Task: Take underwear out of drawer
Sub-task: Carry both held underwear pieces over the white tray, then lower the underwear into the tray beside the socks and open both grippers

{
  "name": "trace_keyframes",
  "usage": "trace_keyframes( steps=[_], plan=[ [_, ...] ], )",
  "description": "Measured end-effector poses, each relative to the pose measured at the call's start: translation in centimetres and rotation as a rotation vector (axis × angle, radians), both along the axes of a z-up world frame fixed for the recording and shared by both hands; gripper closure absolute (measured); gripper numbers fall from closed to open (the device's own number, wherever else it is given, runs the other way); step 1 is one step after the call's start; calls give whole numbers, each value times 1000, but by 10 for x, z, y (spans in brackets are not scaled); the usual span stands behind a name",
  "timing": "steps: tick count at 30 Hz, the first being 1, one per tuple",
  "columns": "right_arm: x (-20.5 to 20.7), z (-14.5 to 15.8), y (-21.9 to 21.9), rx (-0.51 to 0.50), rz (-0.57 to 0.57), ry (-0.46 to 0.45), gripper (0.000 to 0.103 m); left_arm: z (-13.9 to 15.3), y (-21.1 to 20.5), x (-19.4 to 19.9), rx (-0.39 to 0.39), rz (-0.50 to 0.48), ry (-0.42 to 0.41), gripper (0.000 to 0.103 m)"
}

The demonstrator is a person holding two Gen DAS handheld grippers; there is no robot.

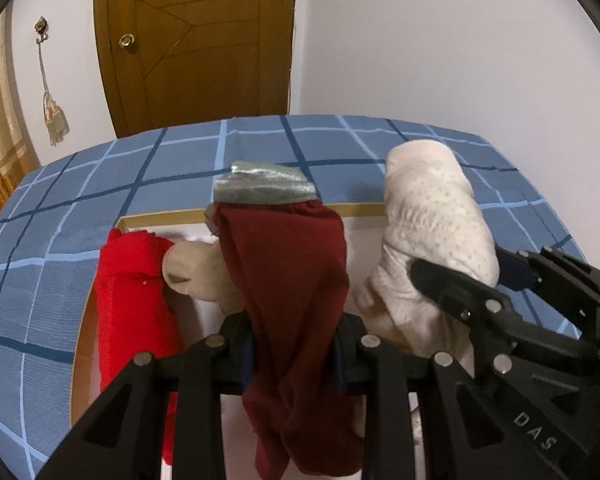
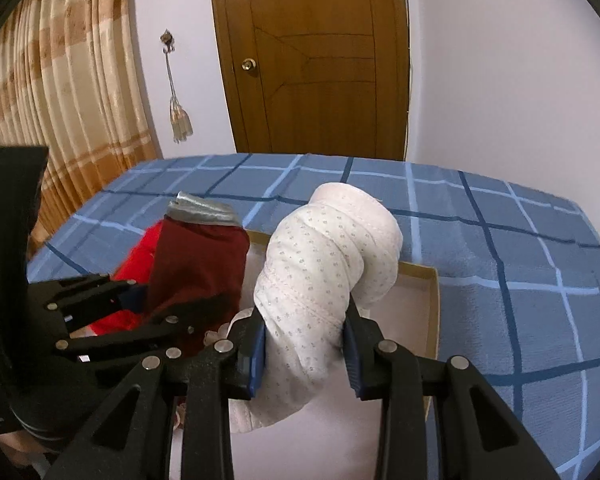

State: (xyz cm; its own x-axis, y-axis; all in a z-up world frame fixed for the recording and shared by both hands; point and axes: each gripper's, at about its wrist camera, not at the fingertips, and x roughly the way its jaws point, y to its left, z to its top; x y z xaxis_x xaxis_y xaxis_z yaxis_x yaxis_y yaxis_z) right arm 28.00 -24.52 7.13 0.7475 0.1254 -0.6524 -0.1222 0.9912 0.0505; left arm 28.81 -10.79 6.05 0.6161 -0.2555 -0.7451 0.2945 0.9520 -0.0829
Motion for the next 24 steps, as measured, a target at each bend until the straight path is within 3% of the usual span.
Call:
trace_keyframes(
  steps=[11,14,16,17,18,19,22,24],
  plan=[
    [20,-19,-12,51,-35,60,67,-9,-5,9,8,53,2,63],
    [21,-22,-14,62,-43,74,64,-14,-1,11,2,88,30,47],
    [23,-24,-18,88,-56,87,62,-23,5,15,9,142,93,20],
    [24,-25,-22,104,-67,95,59,-31,5,19,10,146,149,12],
    [25,-26,-25,123,-73,102,47,-35,-3,20,48,117,181,7],
    [26,-28,-28,142,-74,114,44,-37,-11,18,106,97,173,7],
    [29,-31,-27,140,-75,136,44,-34,-21,11,177,100,122,5],
    [29,-31,-20,102,-65,137,43,-35,-17,14,153,106,140,5]
  ],
)
